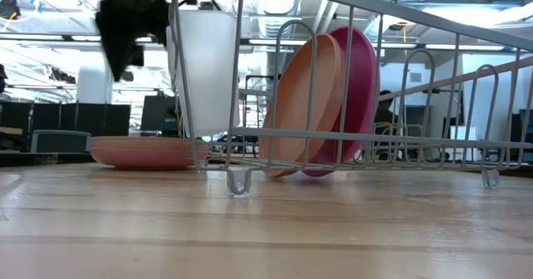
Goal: Sort dishes
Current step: Put the top light orange plate in the dish rack
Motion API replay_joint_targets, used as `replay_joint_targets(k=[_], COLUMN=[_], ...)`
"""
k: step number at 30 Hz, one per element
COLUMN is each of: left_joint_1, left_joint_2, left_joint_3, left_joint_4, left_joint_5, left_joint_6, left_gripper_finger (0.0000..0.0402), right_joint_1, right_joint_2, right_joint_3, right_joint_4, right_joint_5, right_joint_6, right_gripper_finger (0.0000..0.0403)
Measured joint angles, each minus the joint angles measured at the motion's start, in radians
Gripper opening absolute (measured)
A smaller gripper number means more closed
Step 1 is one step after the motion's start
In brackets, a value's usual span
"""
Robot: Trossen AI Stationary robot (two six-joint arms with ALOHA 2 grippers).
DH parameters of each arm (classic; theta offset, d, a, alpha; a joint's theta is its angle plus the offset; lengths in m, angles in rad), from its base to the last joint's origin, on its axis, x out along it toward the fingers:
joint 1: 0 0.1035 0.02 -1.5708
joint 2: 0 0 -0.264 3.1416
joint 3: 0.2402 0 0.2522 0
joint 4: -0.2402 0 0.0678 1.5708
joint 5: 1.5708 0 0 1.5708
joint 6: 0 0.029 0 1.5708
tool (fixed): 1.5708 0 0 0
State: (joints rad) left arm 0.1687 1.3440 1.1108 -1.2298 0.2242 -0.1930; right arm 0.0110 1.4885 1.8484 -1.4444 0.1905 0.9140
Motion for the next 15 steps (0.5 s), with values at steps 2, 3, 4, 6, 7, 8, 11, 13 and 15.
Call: replay_joint_targets(k=[2, 3, 4, 6, 7, 8, 11, 13, 15], left_joint_1=[-0.005, -0.011, -0.015, -0.023, -0.025, -0.024, -0.016, -0.011, -0.003], left_joint_2=[-0.018, -0.028, -0.037, -0.049, -0.053, -0.057, -0.062, -0.061, -0.062], left_joint_3=[-0.033, -0.047, -0.063, -0.090, -0.101, -0.112, -0.158, -0.187, -0.216], left_joint_4=[0.005, 0.016, 0.028, 0.058, 0.077, 0.096, 0.151, 0.194, 0.240], left_joint_5=[-0.007, -0.021, -0.039, -0.093, -0.112, -0.121, -0.126, -0.130, -0.132], left_joint_6=[0.087, 0.129, 0.171, 0.239, 0.267, 0.294, 0.362, 0.379, 0.379], left_gripper_finger=[0.0095, 0.0111, 0.0126, 0.0148, 0.0155, 0.0160, 0.0159, 0.0151, 0.0139], right_joint_1=[-0.010, -0.016, -0.021, -0.029, -0.033, -0.036, -0.039, -0.038, -0.038], right_joint_2=[-0.033, -0.048, -0.062, -0.086, -0.095, -0.101, -0.115, -0.118, -0.118], right_joint_3=[0.000, 0.000, 0.000, 0.000, 0.000, 0.000, 0.000, 0.000, 0.000], right_joint_4=[-0.008, -0.013, -0.018, -0.025, -0.025, -0.026, -0.031, -0.040, -0.050], right_joint_5=[0.018, 0.019, 0.020, 0.023, 0.024, 0.024, 0.024, 0.024, 0.025], right_joint_6=[-0.025, -0.036, -0.044, -0.047, -0.048, -0.048, -0.048, -0.048, -0.049], right_gripper_finger=[0.0177, 0.0177, 0.0177, 0.0178, 0.0178, 0.0178, 0.0178, 0.0178, 0.0177])
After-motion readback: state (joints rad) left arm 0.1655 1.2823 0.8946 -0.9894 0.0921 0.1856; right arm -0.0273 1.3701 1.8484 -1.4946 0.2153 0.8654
